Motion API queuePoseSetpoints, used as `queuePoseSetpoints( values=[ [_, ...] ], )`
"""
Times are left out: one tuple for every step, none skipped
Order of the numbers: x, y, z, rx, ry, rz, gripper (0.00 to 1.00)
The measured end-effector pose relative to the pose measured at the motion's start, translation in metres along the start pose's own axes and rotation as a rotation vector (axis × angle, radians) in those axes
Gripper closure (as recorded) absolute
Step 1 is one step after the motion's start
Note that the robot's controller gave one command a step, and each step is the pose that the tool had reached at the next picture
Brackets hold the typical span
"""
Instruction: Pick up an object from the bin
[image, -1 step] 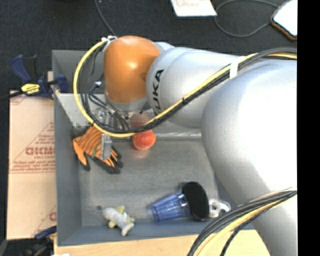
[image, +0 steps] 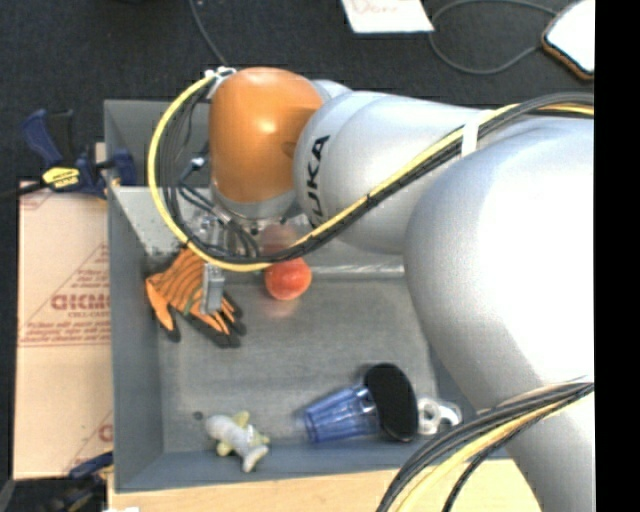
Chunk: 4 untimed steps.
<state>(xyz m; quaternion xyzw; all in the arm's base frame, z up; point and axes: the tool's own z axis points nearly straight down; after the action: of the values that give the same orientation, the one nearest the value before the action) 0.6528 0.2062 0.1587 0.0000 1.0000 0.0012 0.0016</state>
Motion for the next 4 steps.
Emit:
queuePoseSetpoints(
  values=[
    [0.021,-0.036,0.088,-0.001,0.0,0.079,0.0],
    [0.031,-0.036,0.086,-0.007,-0.011,0.254,0.0],
    [0.019,-0.036,0.084,-0.004,-0.006,0.081,0.0],
    [0.027,-0.036,0.084,-0.009,-0.013,0.24,0.0]
  ],
)
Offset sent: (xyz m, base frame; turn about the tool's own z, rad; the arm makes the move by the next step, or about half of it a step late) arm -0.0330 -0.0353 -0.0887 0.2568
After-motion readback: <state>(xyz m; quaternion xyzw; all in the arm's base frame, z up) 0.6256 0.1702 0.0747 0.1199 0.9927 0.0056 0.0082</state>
